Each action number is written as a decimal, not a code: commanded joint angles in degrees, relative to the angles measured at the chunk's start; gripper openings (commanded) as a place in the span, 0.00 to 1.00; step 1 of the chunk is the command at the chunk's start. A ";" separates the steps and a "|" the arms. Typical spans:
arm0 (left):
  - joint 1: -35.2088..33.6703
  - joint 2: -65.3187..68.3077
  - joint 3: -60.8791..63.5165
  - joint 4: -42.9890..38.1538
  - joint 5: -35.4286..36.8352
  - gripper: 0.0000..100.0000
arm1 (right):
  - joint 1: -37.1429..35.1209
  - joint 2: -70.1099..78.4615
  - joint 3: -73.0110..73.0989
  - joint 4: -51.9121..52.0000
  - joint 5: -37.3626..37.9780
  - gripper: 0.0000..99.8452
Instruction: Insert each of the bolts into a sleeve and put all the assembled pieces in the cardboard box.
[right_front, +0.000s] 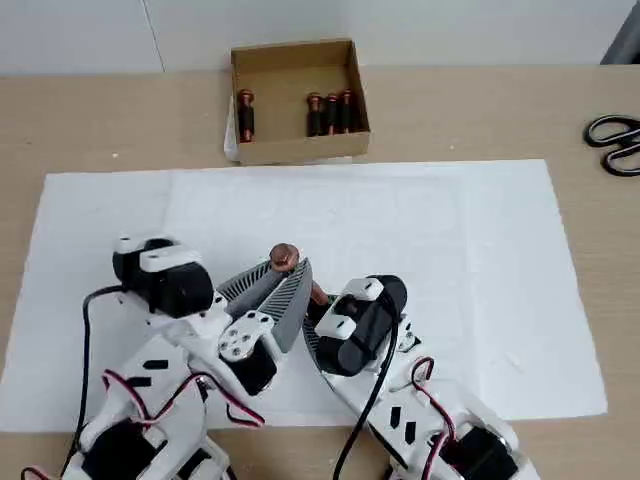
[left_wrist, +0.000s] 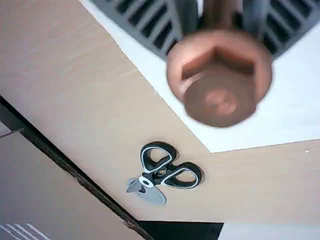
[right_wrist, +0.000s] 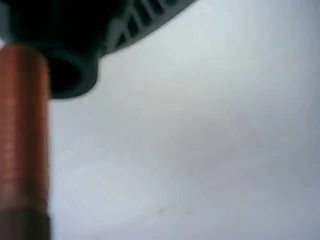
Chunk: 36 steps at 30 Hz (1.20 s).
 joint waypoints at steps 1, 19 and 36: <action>-0.18 0.35 -3.03 0.09 -0.09 0.01 | -0.22 -0.75 -0.62 0.22 -0.26 0.00; -2.55 0.70 -3.65 1.85 0.09 0.01 | 1.10 -0.75 -0.62 -0.22 0.00 0.00; -2.46 0.62 -1.80 1.85 0.09 0.01 | -0.75 -0.57 -1.85 -1.80 0.09 0.00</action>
